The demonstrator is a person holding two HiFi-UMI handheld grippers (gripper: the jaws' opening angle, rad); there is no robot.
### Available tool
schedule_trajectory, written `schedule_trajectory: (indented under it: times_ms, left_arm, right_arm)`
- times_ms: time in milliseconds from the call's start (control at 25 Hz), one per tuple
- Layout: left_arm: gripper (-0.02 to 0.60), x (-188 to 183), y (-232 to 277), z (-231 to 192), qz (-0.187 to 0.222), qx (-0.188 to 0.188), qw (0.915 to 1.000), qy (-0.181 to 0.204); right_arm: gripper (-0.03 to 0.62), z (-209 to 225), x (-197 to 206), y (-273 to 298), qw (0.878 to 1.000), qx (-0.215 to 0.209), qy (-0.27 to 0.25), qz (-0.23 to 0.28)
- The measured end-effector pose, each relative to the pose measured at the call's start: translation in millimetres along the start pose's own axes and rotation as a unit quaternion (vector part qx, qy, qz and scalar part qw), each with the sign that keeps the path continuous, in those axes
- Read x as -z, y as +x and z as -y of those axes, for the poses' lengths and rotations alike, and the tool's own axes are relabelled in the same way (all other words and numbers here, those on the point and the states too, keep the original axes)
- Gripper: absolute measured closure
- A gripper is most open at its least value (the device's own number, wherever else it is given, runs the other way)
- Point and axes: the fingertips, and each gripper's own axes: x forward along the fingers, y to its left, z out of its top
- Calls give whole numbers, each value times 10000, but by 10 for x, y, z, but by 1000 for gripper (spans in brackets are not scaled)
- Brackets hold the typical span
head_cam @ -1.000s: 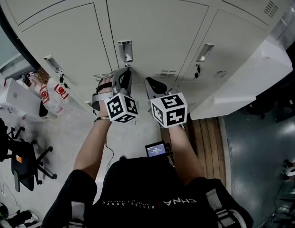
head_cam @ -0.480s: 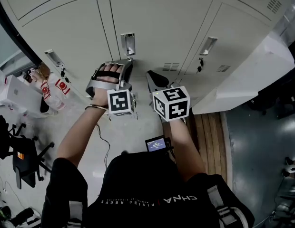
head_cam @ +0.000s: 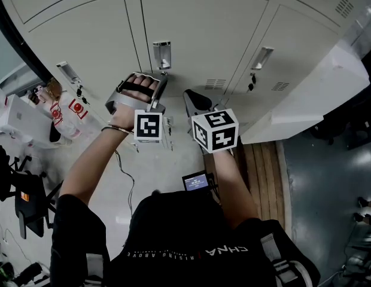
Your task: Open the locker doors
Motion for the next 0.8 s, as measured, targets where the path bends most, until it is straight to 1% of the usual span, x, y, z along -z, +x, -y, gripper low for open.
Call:
schedule_trajectory:
  times_ms: [120,160,280,360,400,480,520,560,600,640,680,720,760,800]
  left_arm:
    - [523,6,-4,1,86,-76,9998,-178]
    - [523,9,-6,0,134,-112,9994,-309]
    - [465,49,-32,-10,250,-236,9967,-731]
    - [463,109,-66,-15,244,-247,9949,-951]
    - [459,144,-89,-19,247,-245,9930,-1125]
    - [457,230,-141,-7,287,-220,9862,-1616]
    - [457,279,-162,11,321,-188,9809,-1910]
    - [457,325,-182,34,368,-143,9737,-2242]
    - [457,362,-201,54,439,-86,9637,-2633]
    - [457,385,-222,65,551,-25,9496,-3087]
    - [457,394,-244,63,698,34,9307,-3590]
    - [459,395,-265,49,859,85,9071,-4119]
    - [459,396,-284,23,1017,120,8795,-4648]
    - [473,398,-299,-12,1160,140,8493,-5149]
  right_arm:
    - [557,2,3,0,10000,11,-10,-10]
    - [557,4,4,-1,10000,14,-15,-14]
    - [557,10,15,2,10000,21,-40,-35]
    - [557,12,29,11,10000,26,-57,-65]
    - [557,8,35,16,9999,23,-62,-80]
    - [557,-8,43,30,9999,2,-73,-101]
    - [557,-17,43,38,9999,-12,-79,-107]
    - [557,-24,42,48,9999,-27,-82,-111]
    - [557,-32,39,60,9999,-45,-81,-112]
    - [557,-40,32,73,9999,-67,-79,-111]
    - [557,-49,17,89,9999,-91,-82,-108]
    - [557,-60,-6,108,9998,-117,-94,-100]
    - [557,-72,-38,129,9998,-142,-116,-87]
    - [557,-85,-77,152,9997,-164,-144,-65]
